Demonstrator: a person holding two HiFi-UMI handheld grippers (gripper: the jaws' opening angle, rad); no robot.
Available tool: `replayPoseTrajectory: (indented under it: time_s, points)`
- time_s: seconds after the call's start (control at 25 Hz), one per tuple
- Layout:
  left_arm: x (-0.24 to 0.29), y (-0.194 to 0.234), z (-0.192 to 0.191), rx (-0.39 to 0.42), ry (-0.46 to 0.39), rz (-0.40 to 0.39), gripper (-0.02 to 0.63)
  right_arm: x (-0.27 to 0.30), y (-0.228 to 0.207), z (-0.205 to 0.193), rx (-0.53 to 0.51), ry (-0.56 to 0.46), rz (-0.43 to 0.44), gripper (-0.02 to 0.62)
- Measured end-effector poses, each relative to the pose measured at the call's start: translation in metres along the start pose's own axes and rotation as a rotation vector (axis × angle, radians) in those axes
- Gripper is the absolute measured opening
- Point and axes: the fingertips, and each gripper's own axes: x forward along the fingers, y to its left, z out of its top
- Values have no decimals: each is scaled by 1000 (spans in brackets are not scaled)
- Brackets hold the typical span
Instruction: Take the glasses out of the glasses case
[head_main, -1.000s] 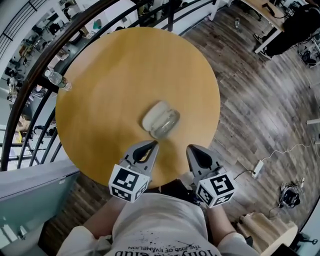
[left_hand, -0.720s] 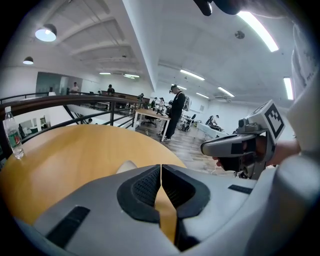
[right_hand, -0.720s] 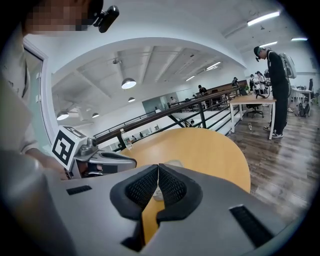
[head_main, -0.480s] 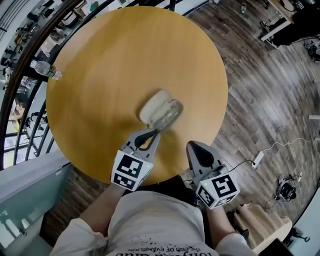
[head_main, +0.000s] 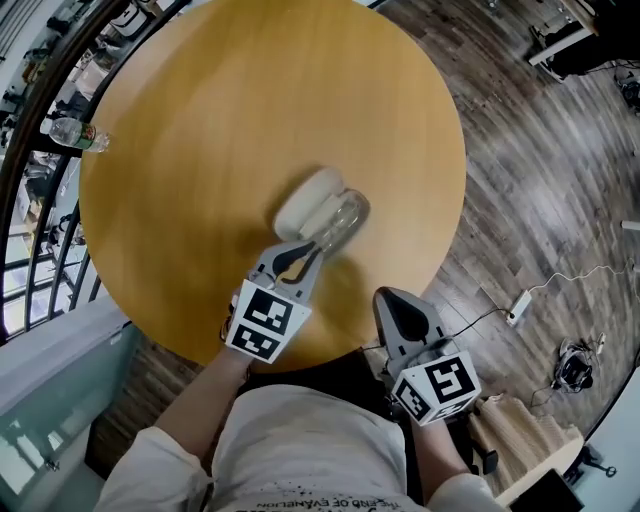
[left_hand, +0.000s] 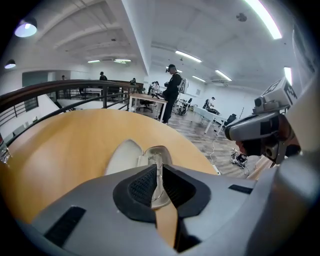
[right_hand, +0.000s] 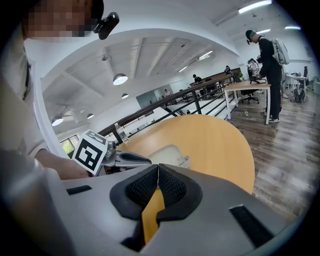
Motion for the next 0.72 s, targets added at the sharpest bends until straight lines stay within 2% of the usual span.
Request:
replayPoseTrajectory:
  time_s: [0.12, 0.2, 0.72]
  points:
    - [12, 4, -6, -5, 24, -18, 42, 3, -4, -4, 14, 9, -4, 26]
    - [19, 8, -12, -7, 45, -29, 94, 6, -6, -6, 23, 14, -6, 26]
    - [44, 15, -39, 8, 158, -42, 94, 14, -9, -23, 68, 39, -2, 26]
